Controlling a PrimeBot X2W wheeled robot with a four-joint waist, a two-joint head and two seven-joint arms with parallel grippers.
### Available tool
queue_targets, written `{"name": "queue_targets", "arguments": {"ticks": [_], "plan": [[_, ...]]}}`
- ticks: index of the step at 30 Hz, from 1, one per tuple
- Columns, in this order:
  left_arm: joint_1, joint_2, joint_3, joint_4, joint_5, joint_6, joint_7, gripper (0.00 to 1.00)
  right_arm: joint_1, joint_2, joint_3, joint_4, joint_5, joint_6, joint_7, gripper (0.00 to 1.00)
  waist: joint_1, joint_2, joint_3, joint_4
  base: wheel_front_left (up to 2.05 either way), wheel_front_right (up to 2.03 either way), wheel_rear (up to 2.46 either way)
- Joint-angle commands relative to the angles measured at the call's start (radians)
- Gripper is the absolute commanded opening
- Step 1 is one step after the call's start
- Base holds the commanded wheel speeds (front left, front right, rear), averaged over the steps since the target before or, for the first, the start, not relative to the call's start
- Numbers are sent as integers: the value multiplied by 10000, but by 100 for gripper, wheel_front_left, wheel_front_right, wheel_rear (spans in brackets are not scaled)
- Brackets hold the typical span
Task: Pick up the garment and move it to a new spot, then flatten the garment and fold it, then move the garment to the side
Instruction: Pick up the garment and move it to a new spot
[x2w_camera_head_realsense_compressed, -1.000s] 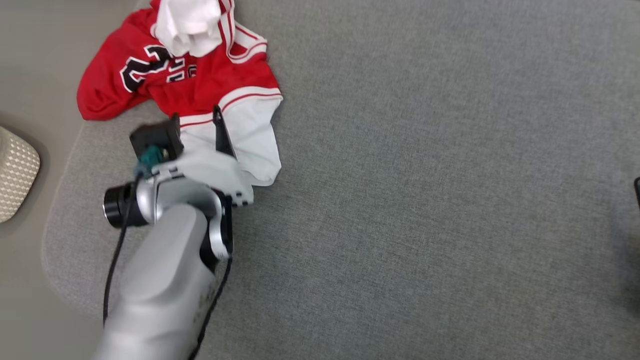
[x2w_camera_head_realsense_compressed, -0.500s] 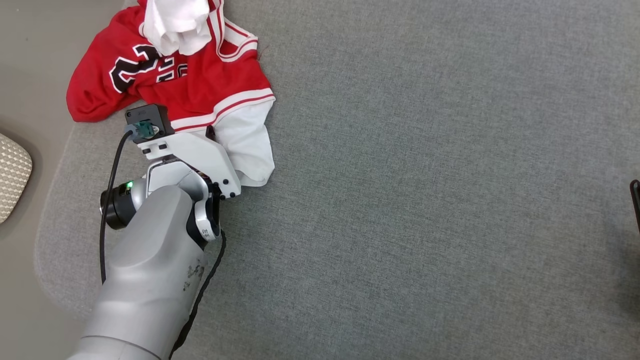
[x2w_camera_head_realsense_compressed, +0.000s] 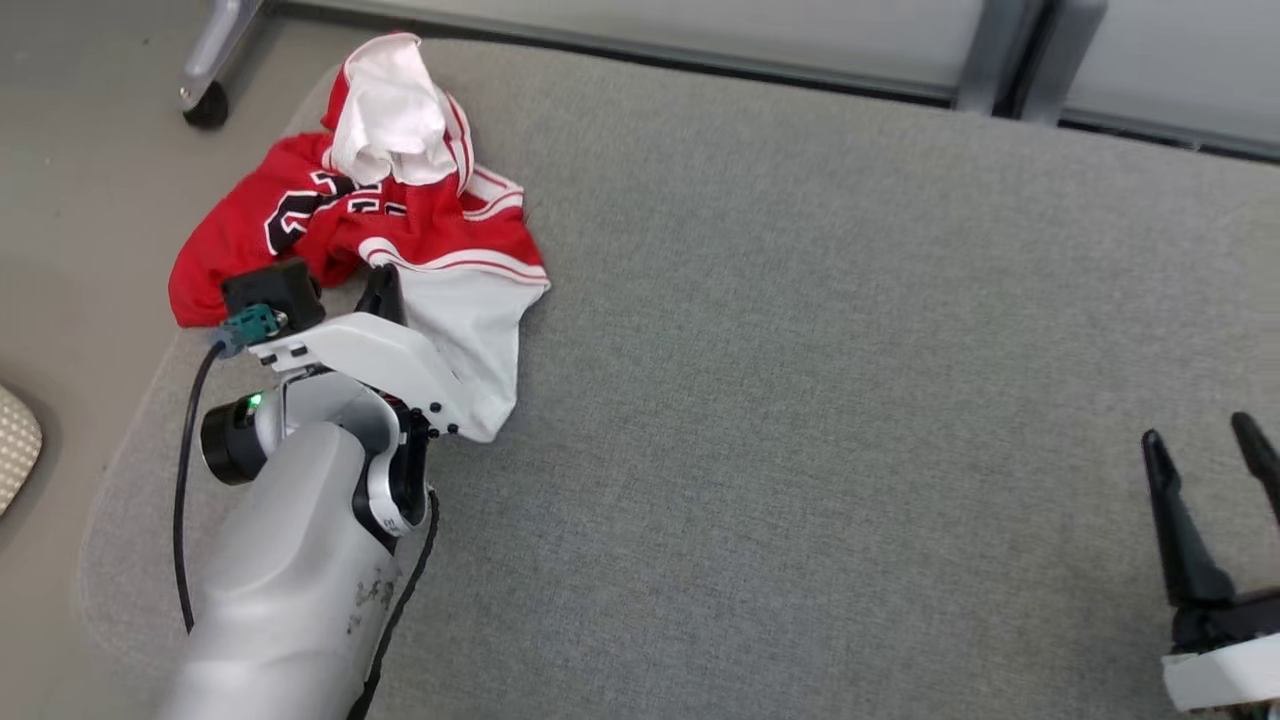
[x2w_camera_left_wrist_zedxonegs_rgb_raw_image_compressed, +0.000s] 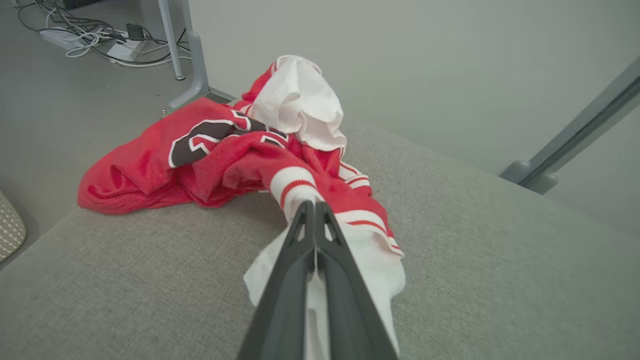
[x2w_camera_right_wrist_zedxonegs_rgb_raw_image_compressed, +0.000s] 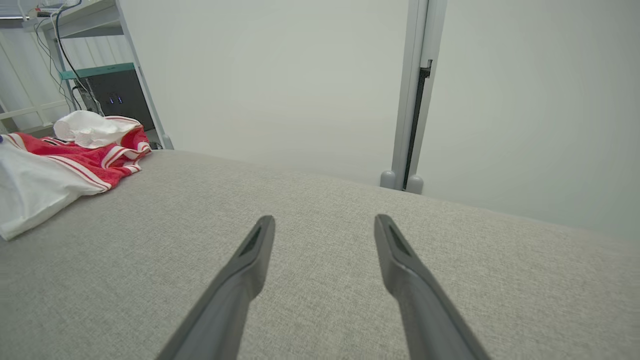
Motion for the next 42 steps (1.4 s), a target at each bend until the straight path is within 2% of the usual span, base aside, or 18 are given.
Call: {"name": "queue_targets", "arguments": {"ticks": [1, 5, 8, 16, 22, 26, 31, 32, 33, 34, 36, 38, 42], "plan": [[271, 30, -95, -207, 76, -119, -88, 0, 143, 169, 94, 113, -79, -2, -4, 100, 0, 0, -1057, -677, 0, 0, 0], [1084, 85, -513, -1215, 149, -437, 53, 0, 310, 839, 424, 473, -346, -2, -6, 100, 0, 0, -1969, -1396, 0, 0, 0], [1699, 78, -894, -2188, 234, -512, 286, 0, 445, 1147, 591, 640, -513, -2, -6, 100, 0, 0, -2379, -1913, 0, 0, 0], [3118, -117, -2239, -4974, 318, -439, 1106, 0, 565, 1448, 667, 780, -686, -2, -6, 100, 0, 0, -2699, -3093, 0, 0, 0], [3574, -212, -3197, -6266, -5, -376, 1486, 0, 506, 1518, 661, 791, -674, -2, -6, 100, 0, 0, -2607, -3653, 0, 0, 0], [3537, -234, -3980, -6251, 34, -155, 1643, 0, 370, 1546, 714, 829, -614, -2, -6, 100, 0, 0, -2486, -3970, 0, 0, 0], [3834, -248, -4964, -5342, -575, -193, 1216, 0, 246, 1543, 803, 991, -529, -2, -6, 100, 0, 0, -2376, -4252, 0, 0, 0], [3850, -252, -5138, -5057, -641, -141, 1081, 12, 230, 1536, 831, 1021, -532, -2, -6, 100, 0, 0, -2372, -4298, 0, 0, 0], [3905, -254, -5311, -4769, -737, -75, 974, 47, 229, 1526, 845, 1049, -523, -2, -6, 100, 0, 0, -2375, -4338, 0, 0, 0], [3957, -258, -5471, -4509, -810, -74, 881, 98, 231, 1517, 844, 1075, -517, -2, -6, 100, 0, 0, -2384, -4372, 0, 0, 0], [3987, -266, -5668, -4141, -871, -63, 530, 100, 218, 1491, 837, 1096, -513, -2, -6, 100, 0, 0, -2423, -4423, 0, 0, 0], [4044, -267, -5736, -4021, -866, -284, -138, 100, 178, 1460, 782, 1095, -532, -2, -6, 100, 0, 0, -2465, -4449, 0, 0, 0], [4211, -70, -5316, -3825, -385, 24, -1597, 100, 138, 1412, 719, 1019, -638, -2, -6, 100, 0, 0, -2559, -4467, 0, 0, 0]]}}
